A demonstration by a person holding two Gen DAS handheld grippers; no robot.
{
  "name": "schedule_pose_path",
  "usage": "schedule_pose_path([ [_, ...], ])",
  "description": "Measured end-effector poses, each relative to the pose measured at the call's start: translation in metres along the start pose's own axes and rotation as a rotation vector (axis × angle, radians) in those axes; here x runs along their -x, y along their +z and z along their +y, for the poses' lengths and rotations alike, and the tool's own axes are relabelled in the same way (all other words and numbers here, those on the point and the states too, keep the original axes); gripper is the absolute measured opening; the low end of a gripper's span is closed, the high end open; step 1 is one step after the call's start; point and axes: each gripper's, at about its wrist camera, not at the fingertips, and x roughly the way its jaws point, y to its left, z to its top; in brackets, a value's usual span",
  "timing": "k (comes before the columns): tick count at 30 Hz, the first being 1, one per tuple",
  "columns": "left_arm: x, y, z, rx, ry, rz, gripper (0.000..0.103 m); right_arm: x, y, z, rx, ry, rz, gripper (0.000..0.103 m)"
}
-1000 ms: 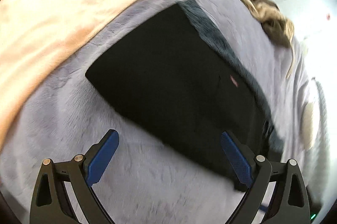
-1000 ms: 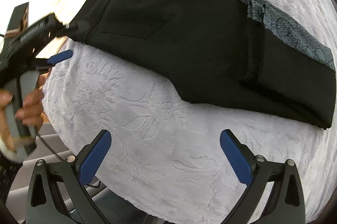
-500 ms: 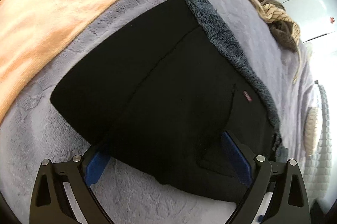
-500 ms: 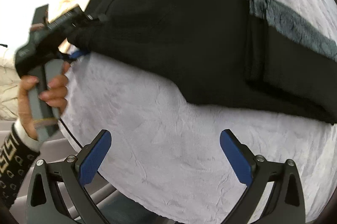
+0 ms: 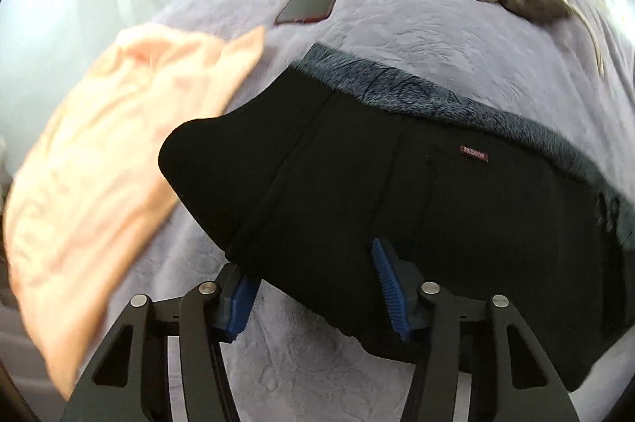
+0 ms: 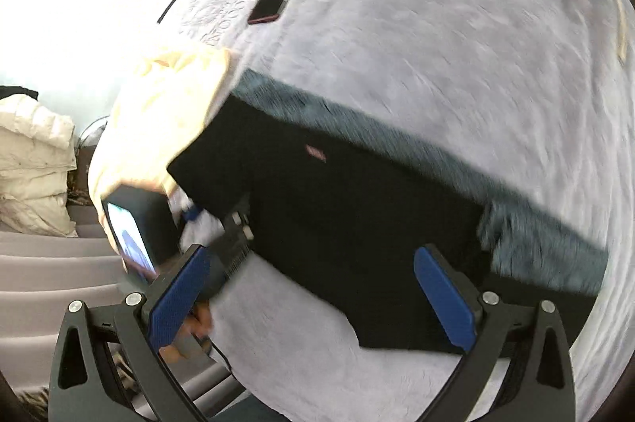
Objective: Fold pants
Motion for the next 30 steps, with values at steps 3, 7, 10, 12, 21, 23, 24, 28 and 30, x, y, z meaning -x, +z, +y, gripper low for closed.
schedule_pose_path([
  [3, 0.007, -0.004, -0.012, -0.083, 0.067, -0.044, 0.054, -0.017, 0.038, 0.020, 0.018, 0.030, 0.093, 0.103],
  [7, 0.010, -0.008, -0.023, -0.140, 0.083, -0.061, 0.050, -0.059, 0.075, 0.065, 0.074, 0.044, 0.204, 0.097],
  [10, 0.012, -0.012, -0.029, -0.185, 0.112, -0.080, 0.050, -0.089, 0.091, 0.099, 0.133, 0.045, 0.287, 0.091],
  [12, 0.012, -0.010, -0.026, -0.176, 0.101, -0.077, 0.050, -0.110, 0.097, 0.119, 0.182, 0.029, 0.345, 0.091],
  [21, 0.015, -0.008, -0.025, -0.170, 0.091, -0.079, 0.050, -0.186, 0.096, 0.171, 0.348, -0.126, 0.551, 0.082],
  [23, 0.016, -0.007, -0.024, -0.165, 0.065, -0.069, 0.050, -0.194, 0.092, 0.167, 0.354, -0.159, 0.578, 0.030],
  [24, 0.019, -0.006, -0.026, -0.171, 0.060, -0.080, 0.050, -0.193, 0.092, 0.162, 0.343, -0.164, 0.574, 0.024],
  [28, 0.040, 0.001, -0.038, -0.190, 0.053, -0.136, 0.050, -0.152, 0.090, 0.134, 0.285, -0.034, 0.467, 0.017],
  [30, 0.053, 0.007, -0.044, -0.198, 0.043, -0.165, 0.050, -0.139, 0.089, 0.125, 0.267, 0.001, 0.439, 0.016],
])
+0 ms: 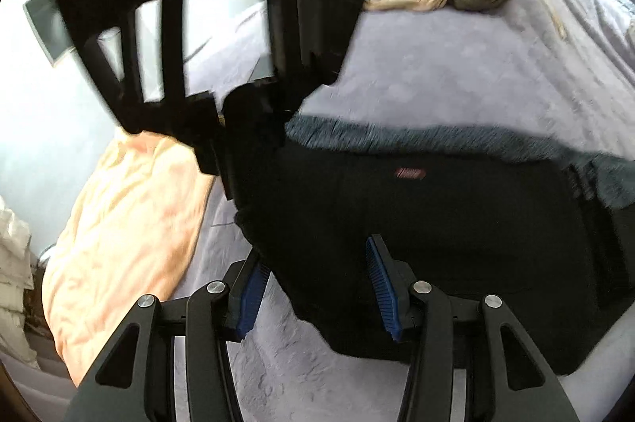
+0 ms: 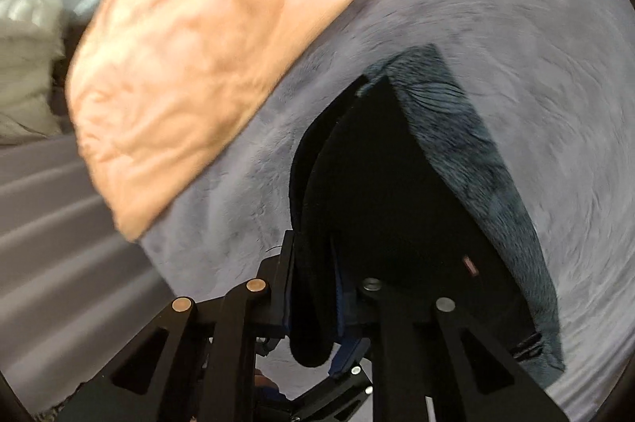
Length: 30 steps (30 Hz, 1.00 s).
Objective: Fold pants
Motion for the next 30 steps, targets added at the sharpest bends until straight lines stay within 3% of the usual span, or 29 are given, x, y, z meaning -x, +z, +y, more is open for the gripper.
schedule_pose_path([
  [5, 0.042, 0.026, -0.025, -0.053, -0.022, -0.104, 0.050, 0.052, -0.045, -0.041, -0.092, 0.178, -0.166, 0.016],
  [9, 0.075, 0.044, -0.056, -0.113, -0.055, -0.190, 0.050, 0.097, -0.103, -0.085, -0.160, 0.319, -0.338, 0.016],
  [13, 0.112, 0.057, -0.107, -0.188, -0.126, -0.264, 0.050, 0.129, -0.176, -0.136, -0.225, 0.436, -0.495, 0.017],
  [18, 0.142, 0.057, -0.189, -0.329, -0.219, -0.309, 0.050, 0.157, -0.261, -0.214, -0.310, 0.522, -0.642, 0.017],
  [24, 0.144, 0.027, -0.290, -0.505, -0.277, -0.289, 0.050, 0.120, -0.366, -0.307, -0.472, 0.616, -0.766, 0.017],
  [30, 0.111, -0.015, -0.360, -0.654, -0.303, -0.208, 0.050, 0.031, -0.422, -0.376, -0.624, 0.692, -0.809, 0.017],
])
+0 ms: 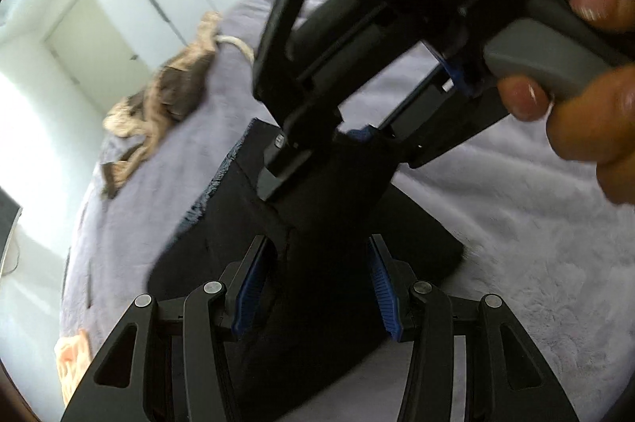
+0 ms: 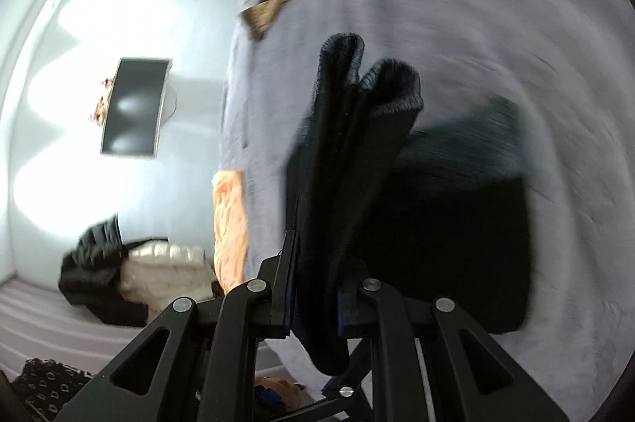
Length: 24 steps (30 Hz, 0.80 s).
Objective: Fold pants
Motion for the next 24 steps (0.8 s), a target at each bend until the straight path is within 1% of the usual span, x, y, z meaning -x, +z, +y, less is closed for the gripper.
schedule_pose_path([
  [3, -0.019, -0.009, -0.012, -0.024, -0.025, 0.061, 0.050, -0.005, -0.009, -0.045, -0.056, -0.009, -0.005, 0.016],
  [6, -0.016, -0.006, -0.009, -0.034, -0.042, 0.084, 0.055, -0.014, -0.019, -0.069, -0.092, 0.009, -0.002, 0.017],
  [7, -0.014, -0.008, -0.005, -0.033, -0.050, 0.092, 0.064, -0.013, -0.022, -0.075, -0.096, 0.016, -0.005, 0.017],
  [9, -0.007, -0.012, 0.004, -0.021, -0.047, 0.094, 0.078, -0.014, -0.028, -0.079, -0.104, 0.022, -0.015, 0.017],
  [11, 0.001, -0.022, 0.015, -0.006, -0.048, 0.097, 0.078, -0.019, -0.035, -0.072, -0.090, 0.001, -0.023, 0.017],
  [14, 0.008, -0.033, 0.045, 0.062, -0.061, 0.128, 0.078, -0.017, -0.041, -0.065, -0.058, -0.051, -0.030, 0.017],
  [16, 0.005, -0.040, 0.073, 0.134, -0.055, 0.163, 0.078, -0.014, -0.046, -0.065, -0.038, -0.096, -0.031, 0.017],
  [21, -0.020, -0.062, 0.144, 0.337, 0.013, 0.300, 0.078, -0.018, -0.056, -0.058, -0.008, -0.190, -0.062, 0.018],
  [24, -0.030, -0.075, 0.178, 0.449, 0.017, 0.342, 0.078, -0.018, -0.058, -0.049, 0.007, -0.244, -0.078, 0.023],
])
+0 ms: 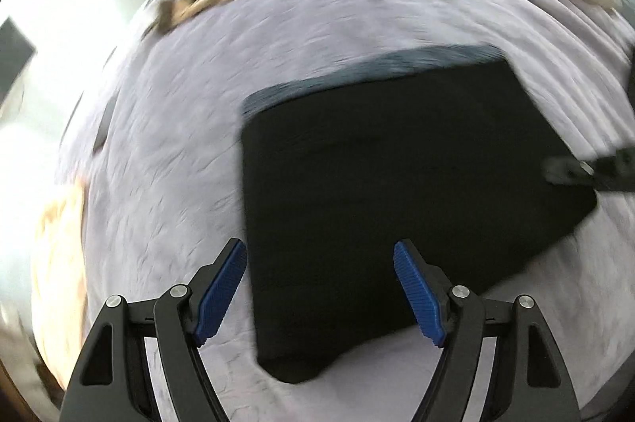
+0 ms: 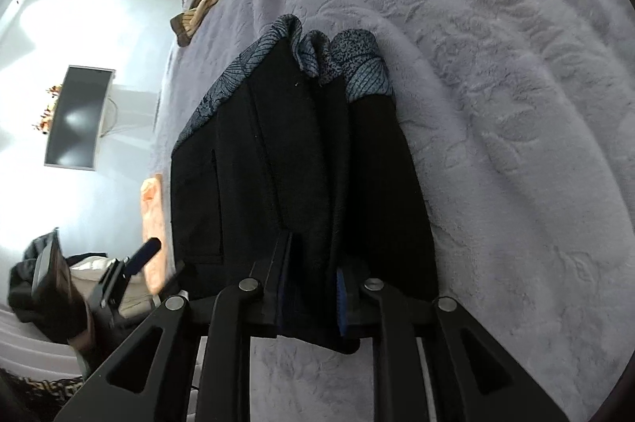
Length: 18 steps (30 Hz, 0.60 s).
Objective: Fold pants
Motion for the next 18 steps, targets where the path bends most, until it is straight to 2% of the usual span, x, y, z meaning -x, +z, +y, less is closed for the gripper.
schedule_pose_path([
  [3, -0.012, 0.000, 0.023, 0.067, -0.021, 0.049, 0.078, 0.005, 0.002, 0.018, 0.043, -0.091, -0.004, 0.027],
  [5, -0.016, 0.000, 0.030, 0.090, -0.049, 0.066, 0.078, 0.011, 0.001, 0.030, 0.066, -0.169, -0.009, 0.038],
  [6, -0.018, 0.001, 0.032, 0.096, -0.057, 0.072, 0.078, 0.019, 0.001, 0.039, 0.083, -0.272, -0.021, 0.041],
  [7, -0.017, 0.000, 0.032, 0.098, -0.061, 0.075, 0.078, 0.022, 0.000, 0.043, 0.089, -0.303, -0.028, 0.043],
  [10, -0.013, -0.005, 0.028, 0.103, -0.064, 0.080, 0.078, 0.030, -0.003, 0.048, 0.086, -0.355, -0.032, 0.043],
  [15, -0.010, -0.005, 0.030, 0.113, -0.075, 0.096, 0.078, 0.040, -0.007, 0.062, 0.083, -0.371, -0.062, 0.043],
  [18, -0.004, -0.001, 0.034, 0.126, -0.061, 0.076, 0.078, 0.038, -0.001, 0.070, 0.110, -0.384, -0.080, 0.043],
])
